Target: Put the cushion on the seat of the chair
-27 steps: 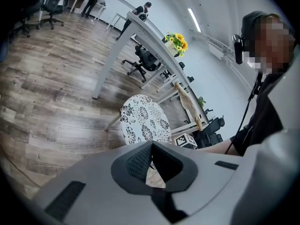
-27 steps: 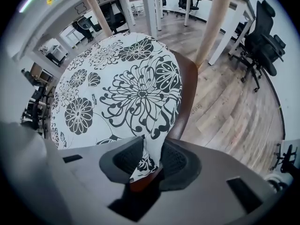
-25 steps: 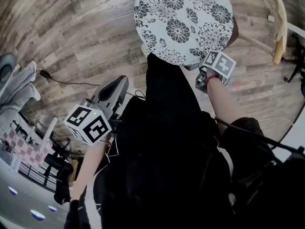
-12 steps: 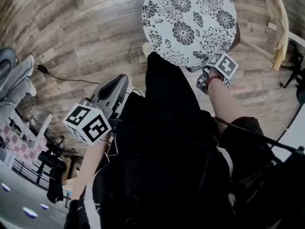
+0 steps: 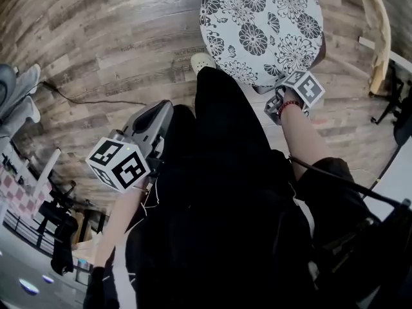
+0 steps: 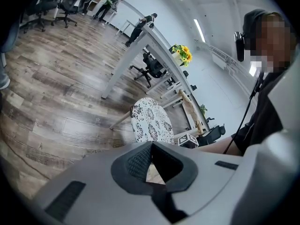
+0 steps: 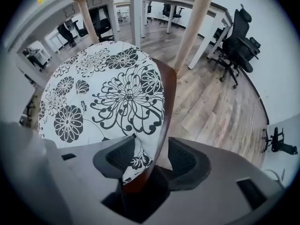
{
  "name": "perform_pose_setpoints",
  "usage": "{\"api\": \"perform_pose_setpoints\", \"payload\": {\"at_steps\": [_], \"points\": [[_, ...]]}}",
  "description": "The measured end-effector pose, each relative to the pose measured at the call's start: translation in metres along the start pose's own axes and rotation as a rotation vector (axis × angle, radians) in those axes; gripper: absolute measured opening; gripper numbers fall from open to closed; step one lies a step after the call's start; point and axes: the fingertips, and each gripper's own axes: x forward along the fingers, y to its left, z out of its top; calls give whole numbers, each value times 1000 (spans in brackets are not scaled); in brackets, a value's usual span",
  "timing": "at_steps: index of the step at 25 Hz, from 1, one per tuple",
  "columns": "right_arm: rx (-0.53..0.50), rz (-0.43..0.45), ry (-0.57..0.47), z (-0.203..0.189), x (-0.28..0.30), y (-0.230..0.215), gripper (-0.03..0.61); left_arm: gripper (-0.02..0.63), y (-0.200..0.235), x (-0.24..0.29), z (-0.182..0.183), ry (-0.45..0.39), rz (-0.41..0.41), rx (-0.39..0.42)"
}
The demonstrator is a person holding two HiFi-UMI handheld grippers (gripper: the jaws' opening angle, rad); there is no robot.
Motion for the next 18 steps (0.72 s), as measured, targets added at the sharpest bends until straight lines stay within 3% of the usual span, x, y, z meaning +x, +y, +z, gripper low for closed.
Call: {"api": "perform_pose_setpoints", "payload": {"at_steps": [5, 10, 12, 14, 18], "points": [[132, 40, -76, -9, -17, -2, 241, 11, -2, -18, -9, -22, -20, 39], [190, 87, -123, -35, -45, -5, 236, 11, -1, -55, -22, -86, -34, 64], [213, 107, -146, -47, -61, -8, 160, 11, 1, -73, -33, -113, -33, 65], [233, 130, -187, -59, -81, -12, 43, 11, 1, -94, -48, -143, -30, 69], [240, 230, -304, -84, -132, -11, 17, 11, -8, -140, -84, -183, -20, 109]]}}
